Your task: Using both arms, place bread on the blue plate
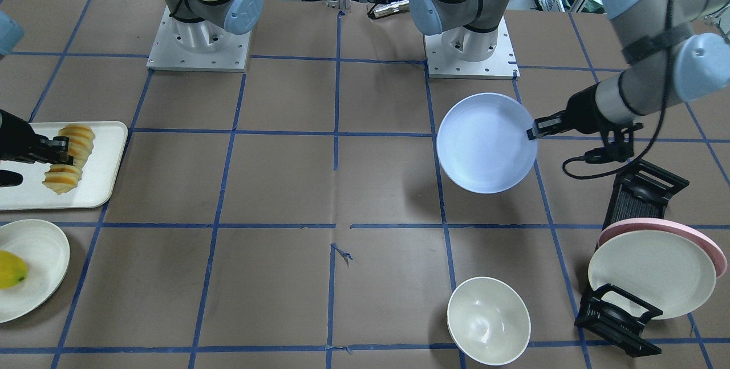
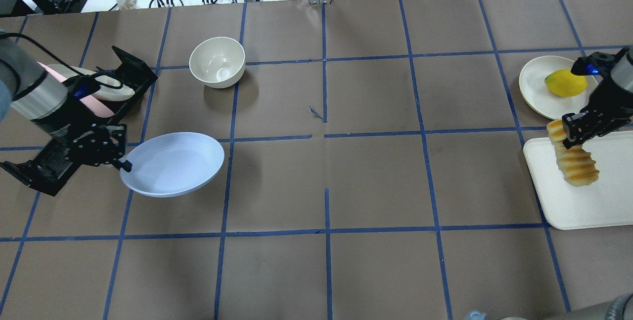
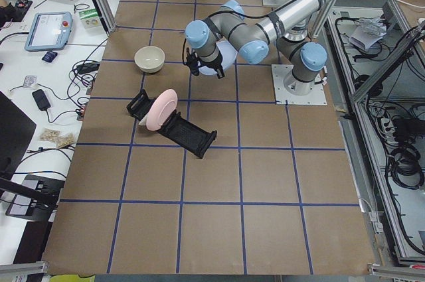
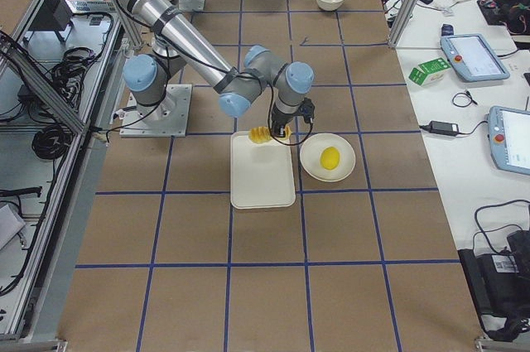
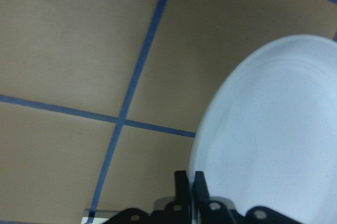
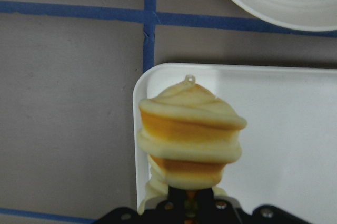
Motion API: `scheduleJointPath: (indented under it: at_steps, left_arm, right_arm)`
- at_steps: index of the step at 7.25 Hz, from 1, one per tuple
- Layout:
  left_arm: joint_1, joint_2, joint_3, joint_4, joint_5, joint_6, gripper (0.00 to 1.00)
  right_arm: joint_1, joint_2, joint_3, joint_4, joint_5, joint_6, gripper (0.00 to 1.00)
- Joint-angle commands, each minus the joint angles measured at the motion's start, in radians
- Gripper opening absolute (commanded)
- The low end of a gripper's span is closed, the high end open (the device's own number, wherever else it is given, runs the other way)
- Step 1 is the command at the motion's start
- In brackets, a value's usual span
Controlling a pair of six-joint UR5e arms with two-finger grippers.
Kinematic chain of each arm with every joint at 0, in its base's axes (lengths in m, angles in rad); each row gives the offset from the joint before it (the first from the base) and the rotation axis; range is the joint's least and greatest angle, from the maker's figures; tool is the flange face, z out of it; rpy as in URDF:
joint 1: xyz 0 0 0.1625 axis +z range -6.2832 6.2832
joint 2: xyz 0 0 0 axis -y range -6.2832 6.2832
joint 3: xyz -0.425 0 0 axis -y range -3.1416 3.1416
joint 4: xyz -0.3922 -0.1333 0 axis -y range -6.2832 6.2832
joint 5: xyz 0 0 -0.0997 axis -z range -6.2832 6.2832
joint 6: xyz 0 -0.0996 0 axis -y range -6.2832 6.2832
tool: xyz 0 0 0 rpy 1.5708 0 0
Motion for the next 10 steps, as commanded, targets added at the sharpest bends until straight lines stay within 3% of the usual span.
scheduleJointPath:
  at_steps: [1, 3, 4, 5, 7, 9, 10]
  left_arm:
    - [-0.273, -0.046, -0.05, 0.292, -0.085, -0.292, 0.0]
    - [-0.337, -0.128, -0.131, 0.52, -0.09, -0.362, 0.0]
    - [-0.392, -0.145, -0.203, 0.666, -0.088, -0.455, 0.0]
    - [-0.438, -0.163, -0.213, 0.76, -0.093, -0.579, 0.0]
    - [-0.472, -0.189, -0.214, 0.77, -0.198, -0.649, 0.0]
    - [-0.515, -0.208, -0.214, 0.808, -0.199, -0.711, 0.0]
    - [-0.524, -0.212, -0.213, 0.81, -0.194, -0.716, 0.5]
  right_arm:
    - [0.093, -0.014, -0.109, 0.129, 0.004, 0.086, 0.0]
    - [0.193, -0.027, -0.146, 0.14, 0.019, 0.223, 0.0]
    - [0.216, -0.03, -0.15, 0.138, 0.024, 0.247, 0.0]
    - [0.234, -0.031, -0.153, 0.132, 0.05, 0.276, 0.0]
    - [0.276, -0.03, -0.194, 0.138, 0.062, 0.34, 0.0]
    - [0.32, -0.027, -0.212, 0.132, 0.068, 0.394, 0.0]
    - [0.381, -0.024, -0.229, 0.126, 0.14, 0.511, 0.0]
